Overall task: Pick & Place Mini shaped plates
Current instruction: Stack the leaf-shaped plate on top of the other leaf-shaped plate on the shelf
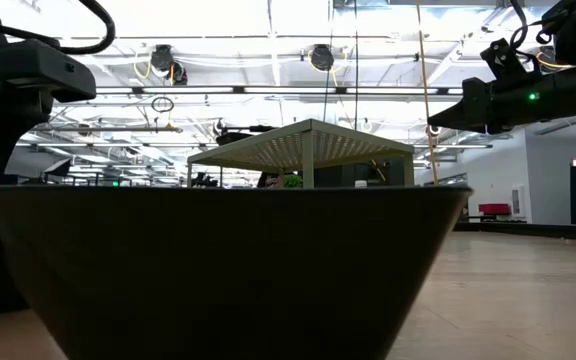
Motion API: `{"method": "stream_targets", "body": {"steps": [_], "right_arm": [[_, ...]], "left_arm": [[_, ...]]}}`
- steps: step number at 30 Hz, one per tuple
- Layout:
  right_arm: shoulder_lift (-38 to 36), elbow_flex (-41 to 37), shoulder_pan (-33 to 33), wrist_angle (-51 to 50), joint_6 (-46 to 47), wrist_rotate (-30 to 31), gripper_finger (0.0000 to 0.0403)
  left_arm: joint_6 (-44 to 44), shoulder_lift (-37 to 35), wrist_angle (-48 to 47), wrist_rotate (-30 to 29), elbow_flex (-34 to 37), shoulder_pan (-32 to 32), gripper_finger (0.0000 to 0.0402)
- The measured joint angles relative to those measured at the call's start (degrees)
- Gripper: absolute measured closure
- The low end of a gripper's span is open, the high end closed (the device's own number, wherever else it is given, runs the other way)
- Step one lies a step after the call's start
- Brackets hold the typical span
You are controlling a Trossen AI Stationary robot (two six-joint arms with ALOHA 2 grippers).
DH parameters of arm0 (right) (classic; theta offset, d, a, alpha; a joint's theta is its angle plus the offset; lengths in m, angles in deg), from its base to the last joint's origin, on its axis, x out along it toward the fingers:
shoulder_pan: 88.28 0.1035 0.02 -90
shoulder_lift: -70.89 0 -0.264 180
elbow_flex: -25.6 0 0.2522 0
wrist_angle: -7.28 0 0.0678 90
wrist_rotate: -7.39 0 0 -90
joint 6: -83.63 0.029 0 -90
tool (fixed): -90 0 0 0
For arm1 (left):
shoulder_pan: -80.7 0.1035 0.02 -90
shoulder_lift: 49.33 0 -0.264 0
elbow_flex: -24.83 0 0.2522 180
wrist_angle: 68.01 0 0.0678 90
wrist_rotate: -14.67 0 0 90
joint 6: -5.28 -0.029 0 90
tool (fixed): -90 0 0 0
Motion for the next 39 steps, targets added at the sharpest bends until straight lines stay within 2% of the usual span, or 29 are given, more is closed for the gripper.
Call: {"method": "stream_targets", "body": {"steps": [10,14,20,25,33,39], "right_arm": [[0.0,0.0,0.0,0.0,0.0,0.0,0.0399],[0.0,0.0,0.0,0.0,0.0,0.0,0.0399],[0.0,0.0,0.0,0.0,0.0,0.0,0.0399],[0.0,0.0,0.0,0.0,0.0,0.0,0.0399],[0.0,0.0,0.0,0.0,0.0,0.0,0.0399],[0.0,0.0,0.0,0.0,0.0,0.0,0.0399]], "left_arm": [[0.3,0.0,1.1,0.0,0.0,0.0,0.0296],[0.3,0.0,2.6,0.0,0.1,0.0,0.0323],[0.3,2.1,6.5,1.9,2.3,-0.3,0.0340],[-0.1,2.5,6.9,1.0,2.5,-0.6,0.0352],[-1.6,-1.4,5.1,-3.6,2.7,-0.7,0.0395],[-3.5,-4.9,1.5,-5.5,2.6,-0.7,0.0398]]}}
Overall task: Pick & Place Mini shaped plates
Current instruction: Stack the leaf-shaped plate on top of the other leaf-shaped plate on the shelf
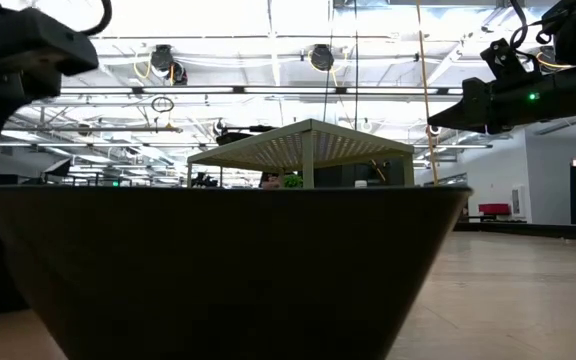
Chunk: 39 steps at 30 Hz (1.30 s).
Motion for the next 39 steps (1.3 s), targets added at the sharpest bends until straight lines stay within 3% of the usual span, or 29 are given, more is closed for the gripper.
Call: {"method": "stream_targets", "body": {"steps": [5,11,16,21,24,31,35,39], "right_arm": [[0.0,0.0,0.0,0.0,0.0,0.0,0.0399],[0.0,0.0,0.0,0.0,0.0,0.0,0.0399],[0.0,0.0,0.0,0.0,0.0,0.0,0.0399],[0.0,0.0,0.0,0.0,0.0,0.0,0.0399],[0.0,0.0,0.0,0.0,0.0,0.0,0.0399],[0.0,0.0,0.0,0.0,0.0,0.0,0.0399],[0.0,0.0,0.0,0.0,0.0,0.0,0.0399],[0.0,0.0,0.0,0.0,0.0,0.0,0.0399]], "left_arm": [[-1.0,-3.6,-7.9,-1.6,-3.0,0.0,0.0399],[-7.6,-9.6,-14.2,-14.1,-7.1,2.0,0.0399],[-23.1,-16.6,-14.4,-24.4,-9.5,9.5,0.0399],[-45.8,-23.0,-10.7,-26.1,-11.7,23.8,0.0398],[-60.9,-25.5,-5.7,-22.1,-12.6,34.6,0.0399],[-86.2,-25.2,4.4,-2.1,-13.1,59.5,0.0399],[-95.0,-21.6,6.9,5.3,-13.0,68.1,0.0398],[-97.9,-16.9,10.3,10.5,-13.1,72.7,0.0398]]}}
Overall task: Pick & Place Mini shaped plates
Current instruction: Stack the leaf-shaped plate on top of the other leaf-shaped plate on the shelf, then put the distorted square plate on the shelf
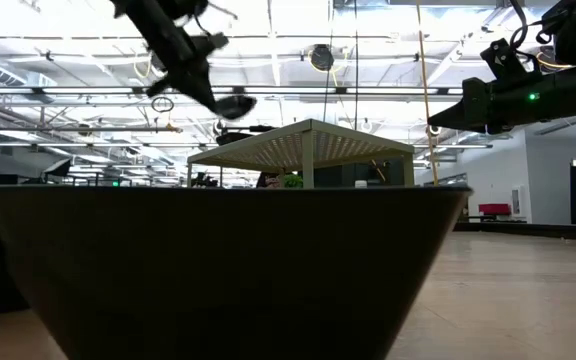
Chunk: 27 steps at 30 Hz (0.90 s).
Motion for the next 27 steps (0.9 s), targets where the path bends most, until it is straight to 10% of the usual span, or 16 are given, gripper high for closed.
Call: {"method": "stream_targets", "body": {"steps": [27], "right_arm": [[0.0,0.0,0.0,0.0,0.0,0.0,0.0399]], "left_arm": [[1.0,5.7,1.7,3.3,0.1,0.2,0.0329]]}}
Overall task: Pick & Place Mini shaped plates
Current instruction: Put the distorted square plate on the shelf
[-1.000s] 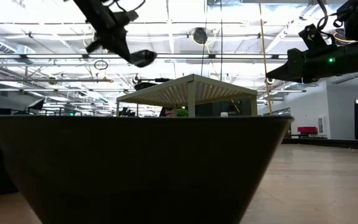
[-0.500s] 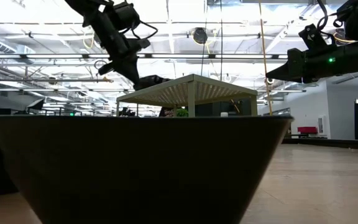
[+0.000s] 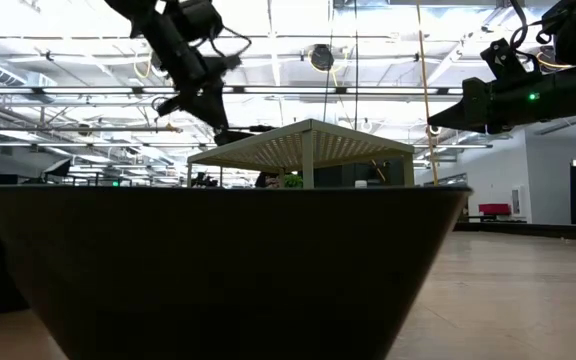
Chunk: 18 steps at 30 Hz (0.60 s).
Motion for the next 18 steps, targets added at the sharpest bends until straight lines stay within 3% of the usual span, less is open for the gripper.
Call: {"method": "stream_targets", "body": {"steps": [5,10,14,18], "right_arm": [[0.0,0.0,0.0,0.0,0.0,0.0,0.0399],[0.0,0.0,0.0,0.0,0.0,0.0,0.0399],[0.0,0.0,0.0,0.0,0.0,0.0,0.0399],[0.0,0.0,0.0,0.0,0.0,0.0,0.0399]], "left_arm": [[-3.6,-4.9,-0.2,0.2,0.0,-3.0,0.0317],[-3.2,-11.4,-0.6,0.4,0.0,-11.3,0.0316],[6.9,-14.8,-6.0,-2.7,0.0,-20.4,0.0316],[23.3,-15.3,-18.7,-12.7,0.0,-30.5,0.0298]]}}
